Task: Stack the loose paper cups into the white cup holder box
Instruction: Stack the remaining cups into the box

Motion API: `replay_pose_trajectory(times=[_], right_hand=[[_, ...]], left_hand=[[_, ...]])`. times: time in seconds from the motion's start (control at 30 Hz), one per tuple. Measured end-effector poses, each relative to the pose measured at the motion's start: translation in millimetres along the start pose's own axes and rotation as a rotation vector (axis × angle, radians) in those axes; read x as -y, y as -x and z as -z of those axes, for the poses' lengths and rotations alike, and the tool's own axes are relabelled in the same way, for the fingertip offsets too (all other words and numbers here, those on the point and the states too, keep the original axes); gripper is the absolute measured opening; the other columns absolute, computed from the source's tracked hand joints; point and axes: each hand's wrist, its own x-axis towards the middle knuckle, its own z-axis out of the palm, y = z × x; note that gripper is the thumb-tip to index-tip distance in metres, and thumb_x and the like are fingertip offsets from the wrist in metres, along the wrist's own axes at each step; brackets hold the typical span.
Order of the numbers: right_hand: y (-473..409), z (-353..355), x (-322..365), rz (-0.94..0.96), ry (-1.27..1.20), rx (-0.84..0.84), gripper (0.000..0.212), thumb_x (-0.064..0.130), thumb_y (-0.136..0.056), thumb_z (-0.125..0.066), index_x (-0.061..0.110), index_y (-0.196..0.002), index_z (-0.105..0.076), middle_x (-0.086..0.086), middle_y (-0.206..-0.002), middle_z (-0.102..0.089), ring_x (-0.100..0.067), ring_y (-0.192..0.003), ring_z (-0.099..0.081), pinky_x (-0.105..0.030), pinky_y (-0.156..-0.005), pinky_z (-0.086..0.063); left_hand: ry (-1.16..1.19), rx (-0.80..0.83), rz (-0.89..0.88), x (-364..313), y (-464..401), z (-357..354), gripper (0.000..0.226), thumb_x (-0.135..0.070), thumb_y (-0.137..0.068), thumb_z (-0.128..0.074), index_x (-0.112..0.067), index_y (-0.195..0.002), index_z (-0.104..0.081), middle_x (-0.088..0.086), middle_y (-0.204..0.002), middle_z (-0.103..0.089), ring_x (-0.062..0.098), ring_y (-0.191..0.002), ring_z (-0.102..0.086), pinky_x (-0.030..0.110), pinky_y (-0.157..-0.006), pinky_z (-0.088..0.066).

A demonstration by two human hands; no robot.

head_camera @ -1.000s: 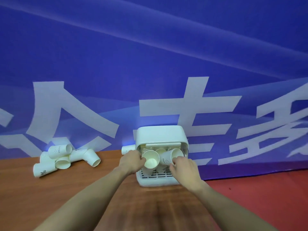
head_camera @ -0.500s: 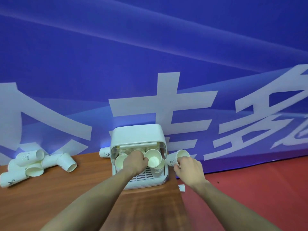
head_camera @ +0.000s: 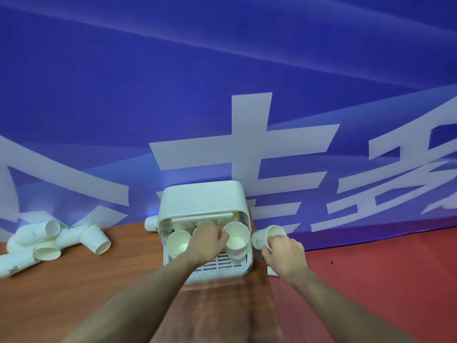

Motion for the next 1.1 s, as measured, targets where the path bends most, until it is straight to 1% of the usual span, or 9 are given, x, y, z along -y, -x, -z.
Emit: replay_pose_trajectory(times=[0.13,0.23,0.4,0.5,0.7,0.87,0.93,1.0,1.1], right_hand=[[0,-6,3,0.006,0.014,0.026,0.040,0.032,-0.092,-0.044,0.018,-0.060,-0.024,0.003,-0.060,-0.028,-0.024,-0.068,-0.042,-0.030,-0.062,-0.030],[3,-9,2,0.001,0.015,0.029,0.040,0.032,-0.092,-0.044,0.018,-0.061,-0.024,0.002,-0.061,-0.032,-0.025,-0.068,-0.041,-0.030,-0.062,-0.030],[5,-10,2,-0.004,-0.009,0.015,0.024,0.031,-0.092,-0.044,0.017,-0.072,-0.041,-0.001,-0.076,-0.049,-0.027,-0.070,-0.048,-0.030,-0.063,-0.031],[7,-9,2,-0.002,-0.006,0.008,0.023,0.032,-0.093,-0.043,0.017,-0.075,-0.044,0.000,-0.077,-0.050,-0.026,-0.073,-0.053,-0.030,-0.063,-0.032],[10,-2,3,-0.008,0.009,-0.012,0.024,0.032,-0.092,-0.042,0.016,-0.074,-0.042,0.002,-0.076,-0.047,-0.024,-0.068,-0.044,-0.030,-0.062,-0.032],[17,13,11,0.009,0.024,-0.030,0.037,0.030,-0.092,-0.043,0.019,-0.061,-0.027,0.002,-0.063,-0.037,-0.023,-0.063,-0.045,-0.031,-0.055,-0.029],[21,19,16,0.039,0.018,-0.056,0.032,0.031,-0.093,-0.042,0.019,-0.065,-0.031,0.002,-0.062,-0.033,-0.024,-0.063,-0.043,-0.032,-0.053,-0.028],[26,24,22,0.082,-0.017,-0.093,0.025,0.032,-0.095,-0.040,0.019,-0.074,-0.037,0.002,-0.069,-0.037,-0.025,-0.063,-0.043,-0.032,-0.057,-0.031],[32,28,34,0.184,-0.013,-0.137,0.020,0.031,-0.097,-0.038,0.020,-0.082,-0.038,0.004,-0.078,-0.038,-0.026,-0.063,-0.042,-0.033,-0.058,-0.032]], left_hand=[[0.036,-0.025,-0.028,0,3,-4,0.043,-0.032,-0.097,-0.039,-0.019,-0.056,-0.036,0.008,-0.062,-0.053,0.030,-0.065,-0.052,0.039,-0.061,-0.043],[-0.012,0.027,0.002,0,3,-6,0.040,-0.035,-0.097,-0.037,-0.019,-0.061,-0.040,0.005,-0.066,-0.053,0.028,-0.067,-0.050,0.035,-0.060,-0.040],[-0.094,0.062,0.098,4,0,-11,0.036,-0.035,-0.098,-0.032,-0.016,-0.074,-0.051,0.008,-0.081,-0.062,0.028,-0.073,-0.053,0.031,-0.061,-0.038],[-0.112,0.041,0.124,9,-1,-15,0.035,-0.034,-0.098,-0.031,-0.016,-0.076,-0.052,0.006,-0.080,-0.059,0.028,-0.076,-0.055,0.032,-0.061,-0.038],[-0.162,0.149,0.177,11,-3,-16,0.049,-0.048,-0.098,-0.030,-0.014,-0.096,-0.066,0.008,-0.104,-0.067,0.028,-0.096,-0.062,0.033,-0.076,-0.046],[-0.166,0.134,0.170,7,4,-2,0.042,-0.046,-0.098,-0.033,-0.016,-0.089,-0.062,0.007,-0.105,-0.066,0.028,-0.098,-0.061,0.034,-0.077,-0.045],[-0.156,0.113,0.160,7,10,6,0.038,-0.045,-0.097,-0.035,-0.018,-0.081,-0.057,0.006,-0.099,-0.067,0.028,-0.094,-0.062,0.033,-0.073,-0.044],[-0.153,0.088,0.155,8,16,11,0.038,-0.046,-0.096,-0.037,-0.019,-0.076,-0.054,0.004,-0.090,-0.064,0.028,-0.092,-0.062,0.032,-0.069,-0.041],[-0.170,0.060,0.161,10,27,17,0.040,-0.046,-0.096,-0.037,-0.016,-0.088,-0.062,0.005,-0.096,-0.064,0.028,-0.096,-0.062,0.032,-0.071,-0.041]])
